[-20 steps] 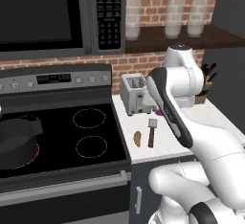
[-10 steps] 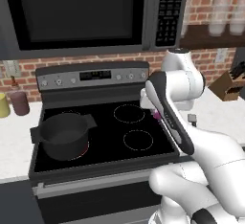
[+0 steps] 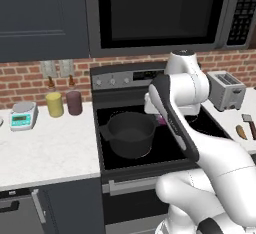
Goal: Put the sweet potato and onion in the pot. Retrieve the spatula and lightly stir the vegetables in the pot.
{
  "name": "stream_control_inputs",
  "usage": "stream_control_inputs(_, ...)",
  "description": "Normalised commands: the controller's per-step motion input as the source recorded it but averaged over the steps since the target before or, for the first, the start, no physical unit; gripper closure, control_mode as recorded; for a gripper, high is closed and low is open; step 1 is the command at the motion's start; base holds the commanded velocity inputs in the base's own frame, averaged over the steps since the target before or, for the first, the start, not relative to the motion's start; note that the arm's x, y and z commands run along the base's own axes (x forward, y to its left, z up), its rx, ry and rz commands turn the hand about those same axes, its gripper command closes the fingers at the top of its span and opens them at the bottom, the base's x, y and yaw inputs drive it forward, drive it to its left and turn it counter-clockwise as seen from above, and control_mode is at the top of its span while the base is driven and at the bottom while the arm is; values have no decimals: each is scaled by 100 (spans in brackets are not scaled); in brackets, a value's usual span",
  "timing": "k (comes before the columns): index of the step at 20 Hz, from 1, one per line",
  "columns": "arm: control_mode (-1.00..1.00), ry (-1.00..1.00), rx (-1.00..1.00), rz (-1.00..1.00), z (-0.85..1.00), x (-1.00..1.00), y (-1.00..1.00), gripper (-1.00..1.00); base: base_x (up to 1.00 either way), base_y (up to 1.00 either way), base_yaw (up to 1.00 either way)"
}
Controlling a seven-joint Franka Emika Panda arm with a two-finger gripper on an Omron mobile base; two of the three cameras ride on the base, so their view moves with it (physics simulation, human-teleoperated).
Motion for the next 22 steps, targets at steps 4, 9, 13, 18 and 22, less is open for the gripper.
stream_control_inputs(4, 100, 0, 0, 0, 0, 0, 0, 100, 15, 0, 0)
stream_control_inputs(9, 100, 0, 0, 0, 0, 0, 0, 100, 3, 0, 0)
stream_control_inputs(13, 100, 0, 0, 0, 0, 0, 0, 100, 51, 0, 2)
stream_control_inputs(18, 100, 0, 0, 0, 0, 0, 0, 100, 48, 0, 12)
stream_control_inputs(22, 100, 0, 0, 0, 0, 0, 0, 100, 8, 0, 15)
